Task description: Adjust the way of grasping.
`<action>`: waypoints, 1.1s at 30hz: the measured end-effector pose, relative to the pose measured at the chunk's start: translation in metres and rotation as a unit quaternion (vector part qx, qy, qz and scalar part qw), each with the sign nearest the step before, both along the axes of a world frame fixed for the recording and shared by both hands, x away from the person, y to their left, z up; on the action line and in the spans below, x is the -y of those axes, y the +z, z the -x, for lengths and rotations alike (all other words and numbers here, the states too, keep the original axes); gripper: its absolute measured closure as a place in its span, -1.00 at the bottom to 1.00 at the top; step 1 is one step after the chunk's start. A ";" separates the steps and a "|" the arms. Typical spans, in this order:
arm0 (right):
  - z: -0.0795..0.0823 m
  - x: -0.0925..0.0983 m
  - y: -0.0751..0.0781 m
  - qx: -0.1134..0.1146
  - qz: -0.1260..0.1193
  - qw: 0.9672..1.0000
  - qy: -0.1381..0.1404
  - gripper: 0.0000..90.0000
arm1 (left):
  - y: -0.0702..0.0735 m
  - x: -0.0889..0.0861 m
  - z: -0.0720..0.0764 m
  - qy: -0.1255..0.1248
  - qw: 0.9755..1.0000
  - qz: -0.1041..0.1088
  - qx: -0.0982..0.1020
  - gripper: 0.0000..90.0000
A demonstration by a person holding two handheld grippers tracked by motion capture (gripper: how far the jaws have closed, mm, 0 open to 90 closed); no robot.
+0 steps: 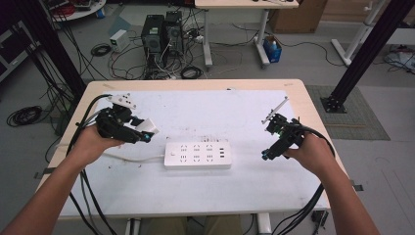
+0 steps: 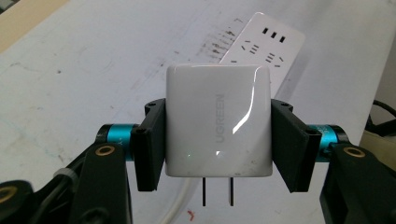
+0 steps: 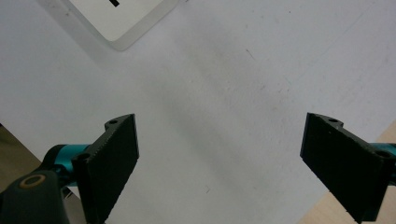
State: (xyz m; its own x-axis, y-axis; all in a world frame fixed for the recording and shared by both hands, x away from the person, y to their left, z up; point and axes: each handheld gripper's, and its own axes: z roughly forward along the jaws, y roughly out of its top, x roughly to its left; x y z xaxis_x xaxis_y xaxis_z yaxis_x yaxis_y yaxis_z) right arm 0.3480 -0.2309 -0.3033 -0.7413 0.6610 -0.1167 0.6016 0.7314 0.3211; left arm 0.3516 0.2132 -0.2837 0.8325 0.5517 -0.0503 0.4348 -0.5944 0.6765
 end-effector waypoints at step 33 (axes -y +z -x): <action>0.008 -0.008 -0.001 -0.048 -0.229 0.968 -0.091 -0.76 | -0.025 0.081 0.007 -0.162 0.986 0.033 0.003 -0.06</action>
State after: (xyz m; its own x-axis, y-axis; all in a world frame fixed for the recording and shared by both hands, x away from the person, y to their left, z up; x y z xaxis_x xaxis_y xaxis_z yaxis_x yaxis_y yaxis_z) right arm 0.3403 -0.2231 -0.3043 -0.6007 0.7476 0.2834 0.7503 0.4046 0.5229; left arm 0.3445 0.1326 -0.3082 0.9651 0.2519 -0.0714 0.2246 -0.6560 0.7206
